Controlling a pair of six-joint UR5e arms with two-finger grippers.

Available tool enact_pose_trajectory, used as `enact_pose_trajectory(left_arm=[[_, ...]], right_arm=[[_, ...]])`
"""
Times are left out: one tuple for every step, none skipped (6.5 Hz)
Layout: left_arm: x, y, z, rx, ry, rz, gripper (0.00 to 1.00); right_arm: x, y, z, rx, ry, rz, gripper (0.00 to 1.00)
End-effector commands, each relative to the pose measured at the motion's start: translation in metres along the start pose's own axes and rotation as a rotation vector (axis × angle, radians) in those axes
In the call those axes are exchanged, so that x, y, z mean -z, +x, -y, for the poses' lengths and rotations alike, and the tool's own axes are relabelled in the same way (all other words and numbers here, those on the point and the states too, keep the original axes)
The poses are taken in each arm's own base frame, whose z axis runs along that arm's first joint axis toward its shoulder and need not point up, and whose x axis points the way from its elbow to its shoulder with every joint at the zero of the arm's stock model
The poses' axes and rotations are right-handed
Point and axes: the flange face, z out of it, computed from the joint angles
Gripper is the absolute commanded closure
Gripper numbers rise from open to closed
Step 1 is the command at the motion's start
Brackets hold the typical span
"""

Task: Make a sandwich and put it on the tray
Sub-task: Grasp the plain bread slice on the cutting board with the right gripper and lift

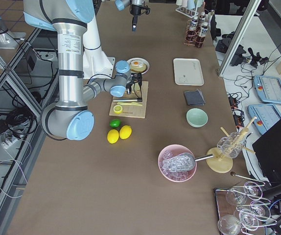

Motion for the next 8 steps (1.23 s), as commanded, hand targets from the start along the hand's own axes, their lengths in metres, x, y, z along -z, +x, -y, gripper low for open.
enact_pose_trajectory(left_arm=[[0.002,0.0,0.002,0.002,0.006,0.001,0.03],[0.001,-0.001,0.003,0.003,0.007,0.002,0.03],[0.001,-0.001,0.003,0.003,0.007,0.002,0.03],[0.001,-0.001,0.003,0.003,0.007,0.002,0.03],[0.001,0.0,0.004,0.002,0.008,0.0,0.03],[0.0,0.0,0.004,0.003,0.008,0.002,0.02],[0.0,0.001,0.005,0.001,0.008,0.0,0.03],[-0.001,0.001,0.005,0.002,0.008,0.0,0.03]], right_arm=[[0.027,-0.009,0.013,-0.027,-0.012,0.057,1.0],[0.038,-0.01,0.018,-0.015,0.002,0.113,1.0],[0.046,-0.01,0.022,-0.015,0.01,0.189,1.0],[0.054,-0.026,0.025,-0.045,0.023,0.264,1.0],[0.049,-0.049,0.034,-0.073,0.028,0.305,1.0],[0.031,-0.064,0.044,-0.078,0.027,0.312,1.0],[0.017,-0.082,0.048,-0.075,0.029,0.319,1.0],[0.012,-0.098,0.049,-0.132,0.026,0.337,1.0]])
